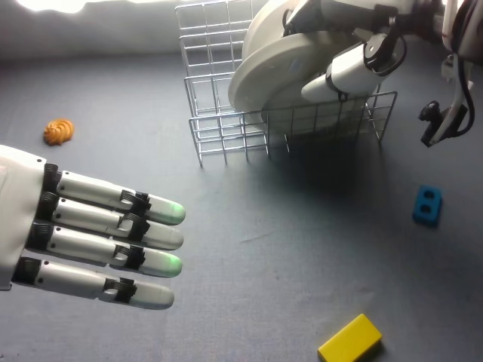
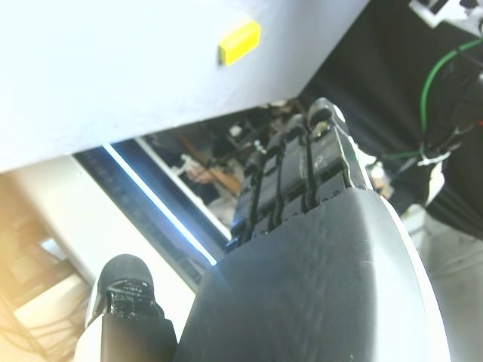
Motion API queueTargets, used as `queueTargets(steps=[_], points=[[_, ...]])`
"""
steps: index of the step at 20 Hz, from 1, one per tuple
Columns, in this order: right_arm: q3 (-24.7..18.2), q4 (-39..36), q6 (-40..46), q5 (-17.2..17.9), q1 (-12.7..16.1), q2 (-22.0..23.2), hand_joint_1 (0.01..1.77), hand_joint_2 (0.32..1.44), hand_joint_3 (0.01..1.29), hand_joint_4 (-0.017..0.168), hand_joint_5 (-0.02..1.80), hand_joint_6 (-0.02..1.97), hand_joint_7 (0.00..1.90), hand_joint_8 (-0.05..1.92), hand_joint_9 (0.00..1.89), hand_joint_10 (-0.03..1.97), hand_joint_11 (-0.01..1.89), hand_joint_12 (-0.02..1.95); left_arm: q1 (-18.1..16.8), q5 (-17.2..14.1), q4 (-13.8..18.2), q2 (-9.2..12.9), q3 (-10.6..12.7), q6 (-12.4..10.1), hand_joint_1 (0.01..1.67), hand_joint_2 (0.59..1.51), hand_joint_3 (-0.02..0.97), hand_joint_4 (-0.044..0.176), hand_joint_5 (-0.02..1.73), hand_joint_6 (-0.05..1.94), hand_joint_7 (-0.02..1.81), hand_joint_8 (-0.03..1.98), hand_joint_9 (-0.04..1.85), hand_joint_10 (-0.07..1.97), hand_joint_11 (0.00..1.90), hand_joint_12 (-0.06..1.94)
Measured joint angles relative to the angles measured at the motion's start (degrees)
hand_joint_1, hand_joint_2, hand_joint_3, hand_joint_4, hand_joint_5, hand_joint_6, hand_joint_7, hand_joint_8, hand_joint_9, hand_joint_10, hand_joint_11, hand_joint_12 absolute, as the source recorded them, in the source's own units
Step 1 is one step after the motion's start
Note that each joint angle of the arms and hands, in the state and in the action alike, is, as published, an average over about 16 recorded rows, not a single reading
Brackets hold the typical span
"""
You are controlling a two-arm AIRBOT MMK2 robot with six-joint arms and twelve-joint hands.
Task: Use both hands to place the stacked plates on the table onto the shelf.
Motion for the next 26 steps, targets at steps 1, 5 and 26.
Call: queueTargets(steps=[1,5,26], points=[[0.0,0.0,0.0,0.0,0.0,0.0,1.19,1.02,0.01,0.001,0.80,0.62,0.94,0.45,1.12,0.03,0.66,1.12,0.0,0.0,0.0,0.1,0.0,0.0,0.01,1.073,0.019,0.003,0.02,-0.01,0.02,0.00,0.02,0.00,0.01,0.00],[-0.4,-0.2,0.0,-0.4,0.4,0.2,1.17,1.02,0.01,-0.003,0.79,0.36,0.94,0.20,1.06,0.03,0.60,1.11,0.1,-0.2,0.1,0.3,0.2,0.0,0.01,1.073,0.020,0.003,0.02,-0.01,0.02,0.00,0.02,0.00,0.01,0.00],[-13.2,-14.0,-0.8,0.7,5.3,10.0,1.06,1.01,0.01,-0.003,0.72,0.02,0.81,0.03,0.82,0.01,0.33,1.18,0.2,-1.4,0.2,0.4,2.5,0.4,0.02,1.076,0.020,0.002,0.02,-0.01,0.03,0.00,0.03,0.00,0.02,0.00]])
